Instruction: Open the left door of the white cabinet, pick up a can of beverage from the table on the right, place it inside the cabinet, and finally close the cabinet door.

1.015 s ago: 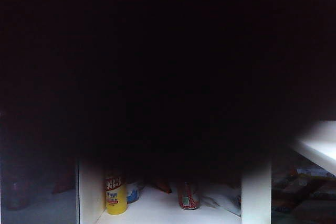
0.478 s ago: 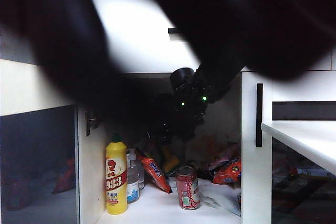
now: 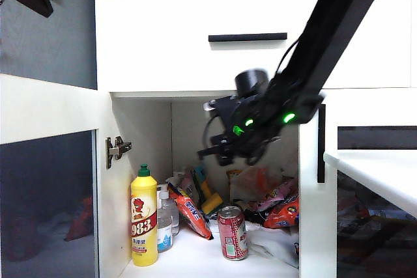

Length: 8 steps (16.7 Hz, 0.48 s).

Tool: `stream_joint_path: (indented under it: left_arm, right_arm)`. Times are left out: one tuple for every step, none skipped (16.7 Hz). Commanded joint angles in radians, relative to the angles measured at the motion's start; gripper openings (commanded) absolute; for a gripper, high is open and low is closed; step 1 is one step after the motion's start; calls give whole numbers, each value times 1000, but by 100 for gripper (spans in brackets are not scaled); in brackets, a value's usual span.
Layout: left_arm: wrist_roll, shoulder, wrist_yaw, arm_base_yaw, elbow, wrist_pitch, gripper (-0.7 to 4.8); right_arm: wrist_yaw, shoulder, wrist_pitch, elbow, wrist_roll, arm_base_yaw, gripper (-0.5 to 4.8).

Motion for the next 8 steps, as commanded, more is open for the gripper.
stream_joint_path:
  left_arm:
    - [3, -2, -3, 0, 1, 19, 475]
    - [3, -3, -3, 0, 1, 19, 475]
    - [3, -4, 0, 0, 1, 18, 475]
    - [3, -7, 0, 0, 1, 16, 475]
    - [3, -11, 0, 0, 1, 14, 475]
    - [3, -14, 0, 0, 1, 14, 475]
    - [13, -16, 0, 0, 1, 14, 475]
    - [40, -15, -16, 0, 1, 14, 474]
  right_arm:
    - [1, -237, 18, -255, 2, -1, 147]
    - [2, -335, 10, -349, 2, -1, 147]
    - [1, -470, -18, -460, 2, -1, 147]
    - [1, -587, -43, -545, 2, -1, 147]
    - [1, -747, -73, -643, 2, -1, 148]
    - [1, -901, -96, -722, 2, -1, 147]
    - [2, -1080, -125, -791, 2, -1, 147]
    - [0, -1245, -159, -833, 2, -1, 147]
